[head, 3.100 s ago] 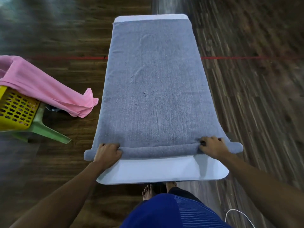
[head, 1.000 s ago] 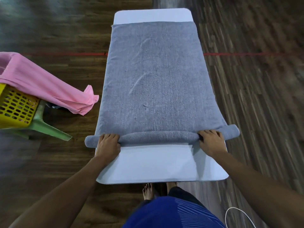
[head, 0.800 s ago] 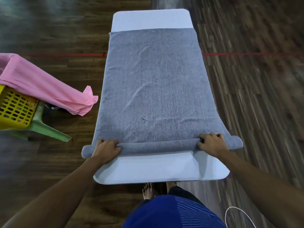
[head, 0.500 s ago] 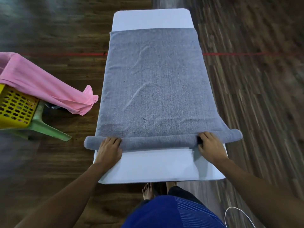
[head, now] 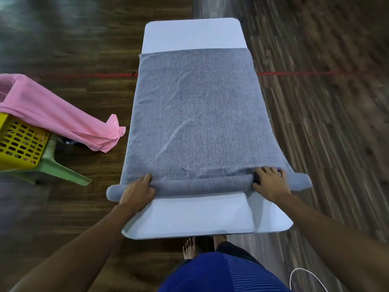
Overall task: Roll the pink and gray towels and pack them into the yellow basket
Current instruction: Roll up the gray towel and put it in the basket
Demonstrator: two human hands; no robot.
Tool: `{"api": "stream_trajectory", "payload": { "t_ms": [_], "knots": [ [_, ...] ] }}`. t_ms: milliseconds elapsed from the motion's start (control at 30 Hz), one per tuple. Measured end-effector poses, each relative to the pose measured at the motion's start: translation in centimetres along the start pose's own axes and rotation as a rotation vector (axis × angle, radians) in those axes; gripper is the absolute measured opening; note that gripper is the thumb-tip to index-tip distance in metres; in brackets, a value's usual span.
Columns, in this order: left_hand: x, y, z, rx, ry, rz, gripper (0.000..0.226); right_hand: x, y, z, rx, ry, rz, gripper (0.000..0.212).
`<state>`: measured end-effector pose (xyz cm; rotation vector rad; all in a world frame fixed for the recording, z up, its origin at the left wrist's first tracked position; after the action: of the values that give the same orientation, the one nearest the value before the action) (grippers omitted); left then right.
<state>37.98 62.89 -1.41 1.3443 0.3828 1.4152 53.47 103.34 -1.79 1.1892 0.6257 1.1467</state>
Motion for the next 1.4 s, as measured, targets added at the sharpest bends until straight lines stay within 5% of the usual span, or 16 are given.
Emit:
{"api": "stream_trajectory", "payload": {
  "t_ms": [133, 333, 567, 700, 900, 1133, 1400],
  "knots": [
    [-0.5, -0.3, -0.5, 0.146, -0.158, -0.147, 0.013, -0.4, 0.0, -0.1, 0.228, 0.053, -0.085, 0.018],
    [0.4, -1.0, 0.2, -0.020, -0.096, -0.202, 0.049, -1.5, -0.7, 0.7, 0.013, 0.098, -0.027, 0.059],
    [0.2, -0.8, -0.3, -0.024, -0.110, -0.241, 0.020, -0.9, 2.2, -0.9, -0.170, 0.099, 0.033, 0.040],
    [0.0, 0.1, -1.0, -0.111, -0.018, -0.193, 0.032, -0.6, 2.5, -1.6, -0.358, 0.088, -0.019, 0.030],
    [-0.6, 0.8, -1.8, 0.175, -0.182, -0.206, 0.022, -0.1, 1.3, -1.7, 0.119, 0.040, -0.071, 0.025],
    [0.7, -0.9, -1.2, 0.027, -0.175, -0.209, 0.047, -1.5, 0.6, -0.4, -0.044, 0.131, -0.035, 0.053],
    [0.9, -0.5, -1.0, 0.010, -0.130, -0.199, 0.015, -1.4, 1.9, -0.7, -0.087, 0.129, -0.005, 0.042]
  ]
}}
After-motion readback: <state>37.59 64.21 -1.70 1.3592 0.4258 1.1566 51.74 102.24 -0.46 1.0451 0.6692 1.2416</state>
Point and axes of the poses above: each hand's wrist, its own z-axis away from the middle knuckle, its own y-axis out of the back of the hand, x = y × z, the point moved 1 cm from there along -z, towards the middle knuckle, and after that the axes turned 12 degrees about z, right-handed, at the moved point
